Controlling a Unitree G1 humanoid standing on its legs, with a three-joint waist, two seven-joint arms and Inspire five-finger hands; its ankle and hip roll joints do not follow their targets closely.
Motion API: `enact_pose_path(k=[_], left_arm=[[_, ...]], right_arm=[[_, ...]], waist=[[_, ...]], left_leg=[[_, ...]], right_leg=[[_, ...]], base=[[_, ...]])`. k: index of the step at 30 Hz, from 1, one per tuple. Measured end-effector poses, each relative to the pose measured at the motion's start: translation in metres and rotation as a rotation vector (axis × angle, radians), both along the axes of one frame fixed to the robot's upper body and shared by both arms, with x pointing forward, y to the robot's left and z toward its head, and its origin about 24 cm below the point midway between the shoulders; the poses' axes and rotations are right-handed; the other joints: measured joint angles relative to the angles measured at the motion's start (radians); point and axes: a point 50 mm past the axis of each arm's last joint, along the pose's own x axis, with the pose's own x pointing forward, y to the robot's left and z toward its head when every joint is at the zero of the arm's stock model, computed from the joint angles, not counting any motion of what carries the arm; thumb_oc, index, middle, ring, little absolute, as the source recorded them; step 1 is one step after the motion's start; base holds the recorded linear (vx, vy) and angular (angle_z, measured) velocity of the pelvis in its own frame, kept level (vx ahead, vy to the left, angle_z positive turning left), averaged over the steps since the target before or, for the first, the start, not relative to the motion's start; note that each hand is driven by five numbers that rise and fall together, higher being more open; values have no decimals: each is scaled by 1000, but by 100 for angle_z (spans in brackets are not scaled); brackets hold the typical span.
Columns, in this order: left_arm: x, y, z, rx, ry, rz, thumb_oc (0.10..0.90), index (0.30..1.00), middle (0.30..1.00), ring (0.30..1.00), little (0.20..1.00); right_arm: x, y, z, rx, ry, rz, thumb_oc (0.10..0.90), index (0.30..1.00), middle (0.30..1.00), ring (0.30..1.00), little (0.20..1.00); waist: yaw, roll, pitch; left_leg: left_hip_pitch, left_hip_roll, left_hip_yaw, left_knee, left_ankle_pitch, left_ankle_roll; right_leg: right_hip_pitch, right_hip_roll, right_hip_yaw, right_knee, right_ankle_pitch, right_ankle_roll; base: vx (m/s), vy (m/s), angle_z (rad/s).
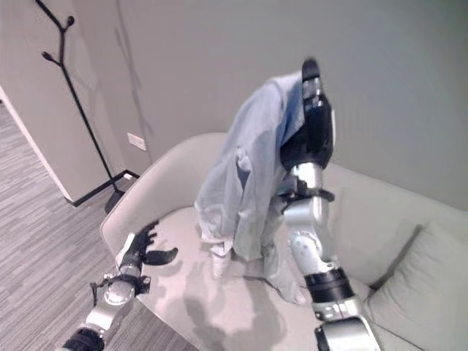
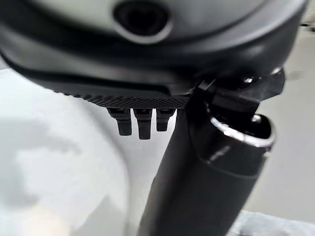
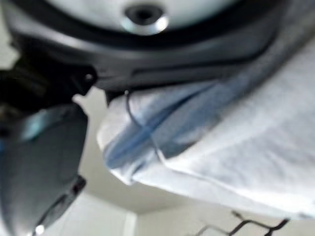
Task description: Hang the clothes on the sofa on the clothes rack.
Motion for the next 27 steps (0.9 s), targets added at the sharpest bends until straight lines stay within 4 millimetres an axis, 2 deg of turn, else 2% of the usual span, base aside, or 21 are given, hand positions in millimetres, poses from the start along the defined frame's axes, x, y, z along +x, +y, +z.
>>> enact_pose_path(k=[2, 5, 6, 9, 11, 14, 16, 17, 18, 20, 23, 27], left_arm=[[11, 0, 15, 48, -90, 0, 800, 900, 900, 900, 900], [17, 2, 25, 95, -160, 32, 800, 900, 900, 900, 900], [20, 5, 30, 104, -196, 64, 800, 900, 900, 900, 900], [20, 5, 32, 92, -211, 96, 800, 900, 900, 900, 900], [20, 1, 31, 77, -214, 108, 800, 900, 900, 900, 900], [20, -14, 33, -14, -220, 116, 800, 900, 900, 900, 900], [20, -31, 36, -63, -227, 70, 800, 900, 900, 900, 900], [20, -31, 36, -65, -227, 67, 800, 900, 900, 900, 900], [20, -44, 36, -73, -226, 6, 800, 900, 900, 900, 900], [20, -60, 38, -101, -226, -45, 800, 900, 900, 900, 900], [28, -83, 50, -197, -240, -97, 800, 900, 900, 900, 900], [29, -104, 70, -401, -265, -179, 800, 900, 900, 900, 900]], right_arm=[[-3, 2, 22, -2, -94, 3, 400, 300, 300, 300, 300], [-4, 7, 49, -24, -182, 5, 400, 300, 300, 300, 300], [-5, 8, 75, -59, -253, -12, 400, 300, 300, 300, 300], [-15, 13, 108, -22, -390, -2, 400, 300, 300, 300, 300], [-24, 16, 119, 0, -451, 16, 400, 300, 300, 300, 300], [-29, 33, 116, 22, -466, 92, 400, 300, 300, 300, 300], [-30, 45, 111, 10, -458, 141, 400, 300, 300, 300, 300], [-30, 46, 110, 9, -457, 144, 400, 300, 300, 300, 300], [-29, 56, 105, -3, -438, 181, 400, 300, 300, 300, 300], [-31, 61, 101, 0, -433, 208, 400, 300, 300, 300, 300], [-43, 72, 92, 42, -451, 278, 400, 300, 300, 300, 300], [-44, 76, 89, 61, -444, 291, 400, 300, 300, 300, 300]], waist=[[-11, -8, 2], [-24, -7, 2], [-36, -11, 2], [-38, -14, 0], [-37, -26, -7], [-57, -36, -11], [-67, -41, -12], [-67, -42, -12], [-64, -50, -17], [-84, -64, -26], [-96, -67, -28], [-117, -64, -28]], left_leg=[[7, 2, 6, 0, -2, -3], [19, 5, 29, 0, -9, -12], [22, 6, 36, 0, -9, -12], [30, 12, 49, 0, -12, -16], [32, 17, 49, 0, -12, -16], [32, 16, 51, 0, -12, -16], [34, 14, 58, 0, -12, -16], [35, 14, 59, 0, -12, -16], [44, 15, 77, 0, -16, -22], [41, 16, 82, 0, -16, -22], [43, 14, 106, 0, -16, -22], [42, 14, 115, 0, -16, -22]], right_leg=[[4, 3, 5, 0, 0, 0], [2, 7, 29, 0, 0, 0], [2, 10, 34, 0, 2, -3], [2, 21, 50, 0, 3, -4], [2, 25, 51, 0, 4, -5], [1, 26, 54, 0, 4, -5], [0, 27, 60, 0, 6, -7], [0, 27, 61, 0, 6, -7], [-1, 27, 79, 0, 7, -8], [-8, 27, 82, 0, 6, -6], [-18, 28, 104, 0, 11, -7], [-24, 30, 108, 0, 23, -16]], base=[[12, -15, -14], [9, -14, -24], [3, -24, -15], [0, -22, -14], [-9, -24, -6], [-6, -10, -1], [-3, -17, -5], [-5, -20, -25], [-4, -21, -22], [-7, -24, -17], [-14, -22, -20], [-54, -26, -9]])
